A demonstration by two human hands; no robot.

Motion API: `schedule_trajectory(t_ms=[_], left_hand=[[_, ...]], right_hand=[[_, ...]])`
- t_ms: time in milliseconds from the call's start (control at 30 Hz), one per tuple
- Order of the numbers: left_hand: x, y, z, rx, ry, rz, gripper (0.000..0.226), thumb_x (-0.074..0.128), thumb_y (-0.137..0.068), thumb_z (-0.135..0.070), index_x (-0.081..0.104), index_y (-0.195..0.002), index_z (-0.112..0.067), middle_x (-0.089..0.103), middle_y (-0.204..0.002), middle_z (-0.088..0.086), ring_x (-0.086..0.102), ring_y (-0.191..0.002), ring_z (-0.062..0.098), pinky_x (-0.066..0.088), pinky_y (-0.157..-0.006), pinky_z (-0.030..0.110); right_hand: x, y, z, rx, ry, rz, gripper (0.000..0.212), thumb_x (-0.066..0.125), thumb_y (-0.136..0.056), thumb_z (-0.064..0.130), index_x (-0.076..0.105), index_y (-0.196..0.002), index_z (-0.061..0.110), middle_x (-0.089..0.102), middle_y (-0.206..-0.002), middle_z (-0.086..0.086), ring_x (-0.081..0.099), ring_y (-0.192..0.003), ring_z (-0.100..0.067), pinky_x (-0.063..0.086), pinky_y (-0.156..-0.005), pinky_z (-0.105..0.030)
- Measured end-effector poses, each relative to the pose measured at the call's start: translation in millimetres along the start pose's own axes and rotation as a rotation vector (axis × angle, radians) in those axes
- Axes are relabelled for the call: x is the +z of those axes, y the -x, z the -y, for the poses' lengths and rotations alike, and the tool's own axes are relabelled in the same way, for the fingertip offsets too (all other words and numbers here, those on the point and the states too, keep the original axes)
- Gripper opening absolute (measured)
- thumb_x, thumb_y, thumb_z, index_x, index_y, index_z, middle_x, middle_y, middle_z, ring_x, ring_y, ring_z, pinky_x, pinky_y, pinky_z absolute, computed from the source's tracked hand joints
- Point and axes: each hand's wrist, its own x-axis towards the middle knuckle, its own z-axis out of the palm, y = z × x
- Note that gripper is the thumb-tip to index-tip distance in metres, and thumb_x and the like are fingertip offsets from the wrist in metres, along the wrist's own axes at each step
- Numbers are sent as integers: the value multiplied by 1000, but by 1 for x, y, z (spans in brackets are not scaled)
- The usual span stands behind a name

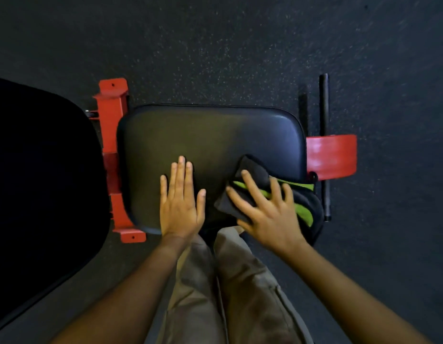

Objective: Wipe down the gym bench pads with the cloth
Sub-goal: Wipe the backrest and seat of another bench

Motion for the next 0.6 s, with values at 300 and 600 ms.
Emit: schedule_trajectory(t_ms=[300, 600], left_hand=[[1, 0, 1, -5, -3, 0, 59, 35, -94, -31, 28, -144, 0, 27, -152, 18, 17, -142, 26, 4, -116, 39], [3, 1, 2, 8, 15, -18, 58, 37, -93, -31, 29, -143, -1, 32, -150, 19, 21, -140, 27, 9, -114, 42]], right_hand=[[-10, -121, -15, 311, -92, 16, 64, 55, -88, 47, 39, -146, 26, 35, -152, -14, 37, -127, -53, 32, -99, -63], [3, -14, -23, 25, 17, -57, 58, 45, -82, 52, 41, -137, 33, 35, -147, -9, 38, -112, -43, 40, -86, -51]])
